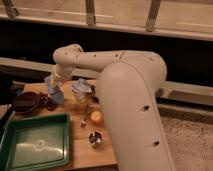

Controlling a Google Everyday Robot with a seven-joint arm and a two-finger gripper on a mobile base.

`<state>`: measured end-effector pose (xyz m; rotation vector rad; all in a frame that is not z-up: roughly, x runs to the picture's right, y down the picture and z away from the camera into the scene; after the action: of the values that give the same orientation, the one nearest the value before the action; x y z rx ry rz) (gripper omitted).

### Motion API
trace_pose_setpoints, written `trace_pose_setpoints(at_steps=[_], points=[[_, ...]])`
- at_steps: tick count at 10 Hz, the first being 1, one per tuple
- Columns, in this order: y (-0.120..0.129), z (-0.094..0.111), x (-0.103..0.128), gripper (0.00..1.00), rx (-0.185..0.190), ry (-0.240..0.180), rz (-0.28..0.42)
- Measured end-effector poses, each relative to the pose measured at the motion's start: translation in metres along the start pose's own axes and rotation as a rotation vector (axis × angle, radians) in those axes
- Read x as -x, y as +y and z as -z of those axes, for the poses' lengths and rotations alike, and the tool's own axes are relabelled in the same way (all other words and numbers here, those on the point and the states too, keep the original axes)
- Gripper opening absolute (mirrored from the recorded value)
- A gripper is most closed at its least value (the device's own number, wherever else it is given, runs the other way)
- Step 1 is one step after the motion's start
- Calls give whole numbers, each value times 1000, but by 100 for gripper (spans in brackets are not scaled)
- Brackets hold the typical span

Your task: Place sponge in red bowl

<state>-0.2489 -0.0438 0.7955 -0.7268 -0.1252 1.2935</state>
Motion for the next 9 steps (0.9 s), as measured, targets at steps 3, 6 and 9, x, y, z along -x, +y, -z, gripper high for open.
trace_pose_setpoints(at_steps=[3, 6, 9], points=[[-11, 41, 12, 0, -1, -48, -40], [-48, 83, 10, 0, 3, -86, -136], [-95, 125, -7, 0, -6, -106, -243]])
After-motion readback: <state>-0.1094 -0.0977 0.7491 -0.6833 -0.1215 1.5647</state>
